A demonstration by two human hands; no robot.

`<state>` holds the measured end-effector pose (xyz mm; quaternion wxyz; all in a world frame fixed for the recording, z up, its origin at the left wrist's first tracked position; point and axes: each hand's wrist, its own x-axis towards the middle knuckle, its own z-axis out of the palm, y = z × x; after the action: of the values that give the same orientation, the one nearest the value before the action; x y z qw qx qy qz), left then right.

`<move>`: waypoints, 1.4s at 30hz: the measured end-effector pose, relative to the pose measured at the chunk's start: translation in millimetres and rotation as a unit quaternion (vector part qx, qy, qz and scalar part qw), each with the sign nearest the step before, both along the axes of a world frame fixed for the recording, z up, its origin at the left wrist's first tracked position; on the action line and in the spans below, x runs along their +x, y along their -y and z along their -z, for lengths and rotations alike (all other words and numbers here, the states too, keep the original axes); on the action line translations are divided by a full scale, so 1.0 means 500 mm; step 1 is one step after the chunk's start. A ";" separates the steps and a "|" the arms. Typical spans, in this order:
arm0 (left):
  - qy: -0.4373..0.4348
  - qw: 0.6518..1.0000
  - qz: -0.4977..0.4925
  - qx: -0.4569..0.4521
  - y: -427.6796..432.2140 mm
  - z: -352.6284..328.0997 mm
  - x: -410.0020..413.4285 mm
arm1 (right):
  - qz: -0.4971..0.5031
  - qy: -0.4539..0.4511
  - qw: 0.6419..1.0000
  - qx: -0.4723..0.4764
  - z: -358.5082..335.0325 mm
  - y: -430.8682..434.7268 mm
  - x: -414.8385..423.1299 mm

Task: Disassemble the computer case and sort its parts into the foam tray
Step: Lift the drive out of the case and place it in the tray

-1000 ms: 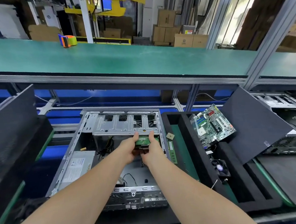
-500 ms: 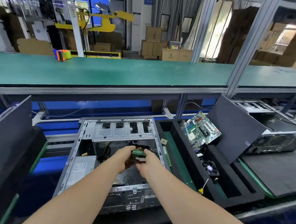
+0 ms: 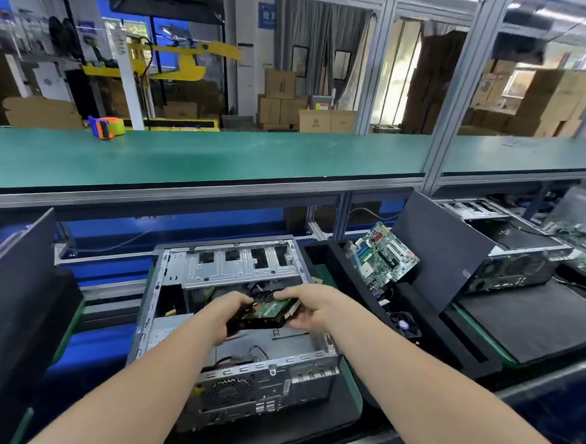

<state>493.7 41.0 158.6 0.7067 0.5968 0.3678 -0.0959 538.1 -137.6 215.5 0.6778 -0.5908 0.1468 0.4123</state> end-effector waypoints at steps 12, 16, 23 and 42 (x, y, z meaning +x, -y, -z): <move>0.137 0.988 0.064 -0.032 0.080 -0.077 0.102 | 0.013 0.092 0.996 0.006 -0.104 0.165 0.172; 0.154 0.987 0.035 -0.006 0.139 -0.102 0.183 | 0.071 0.097 0.992 0.023 -0.105 0.190 0.256; 0.138 0.983 0.046 0.110 0.215 -0.084 0.351 | 0.164 0.198 0.964 -0.075 -0.055 0.213 0.412; 0.064 0.890 0.380 0.245 0.298 0.097 0.625 | 0.005 0.340 0.883 -0.324 0.264 0.204 0.688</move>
<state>806.4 -108.0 110.2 0.4702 0.8497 0.0787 -0.2253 882.2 -239.7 83.7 0.4586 -0.8808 0.0356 0.1124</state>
